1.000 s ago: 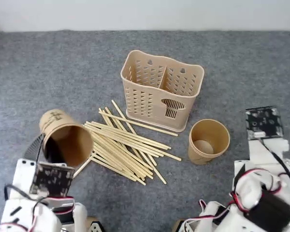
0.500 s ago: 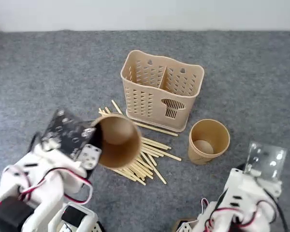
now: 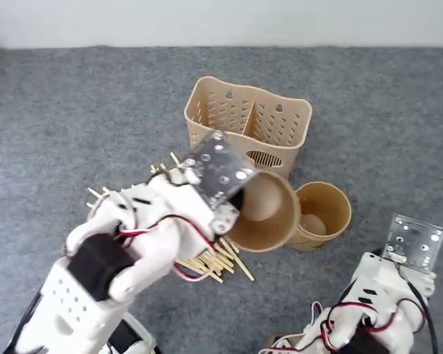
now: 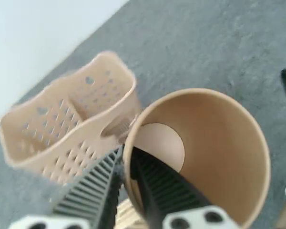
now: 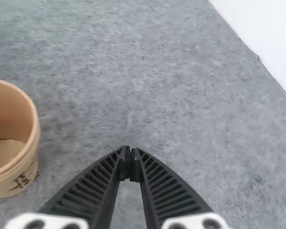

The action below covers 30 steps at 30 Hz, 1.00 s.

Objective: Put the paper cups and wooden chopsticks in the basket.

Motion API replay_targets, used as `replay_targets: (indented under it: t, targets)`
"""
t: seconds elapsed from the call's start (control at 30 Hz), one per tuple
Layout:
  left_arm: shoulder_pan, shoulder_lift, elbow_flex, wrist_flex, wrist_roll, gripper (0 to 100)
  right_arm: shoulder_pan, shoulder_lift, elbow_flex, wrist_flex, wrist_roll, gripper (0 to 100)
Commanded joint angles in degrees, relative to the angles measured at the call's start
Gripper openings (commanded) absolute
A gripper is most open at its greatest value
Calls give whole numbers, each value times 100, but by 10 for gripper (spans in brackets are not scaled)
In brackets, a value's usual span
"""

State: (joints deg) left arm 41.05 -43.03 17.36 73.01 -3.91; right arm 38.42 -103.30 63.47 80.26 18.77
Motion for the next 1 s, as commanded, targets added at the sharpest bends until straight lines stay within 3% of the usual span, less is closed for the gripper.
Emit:
replay_targets:
  t: [0.0, 0.37, 0.8, 0.97]
  targets:
    - [466, 237, -277, -686, 70, 12, 242, 75, -9, -145, -62, 9]
    - [800, 1820, -277, -2048, 70, 12, 664, 75, -9, -110, -62, 9]
    - [765, 2796, -286, -2215, 44, 13, 901, -84, -9, -101, -62, 9]
    - [765, 2813, -277, -2040, 158, 150, 910, -84, -9, -101, -62, 9]
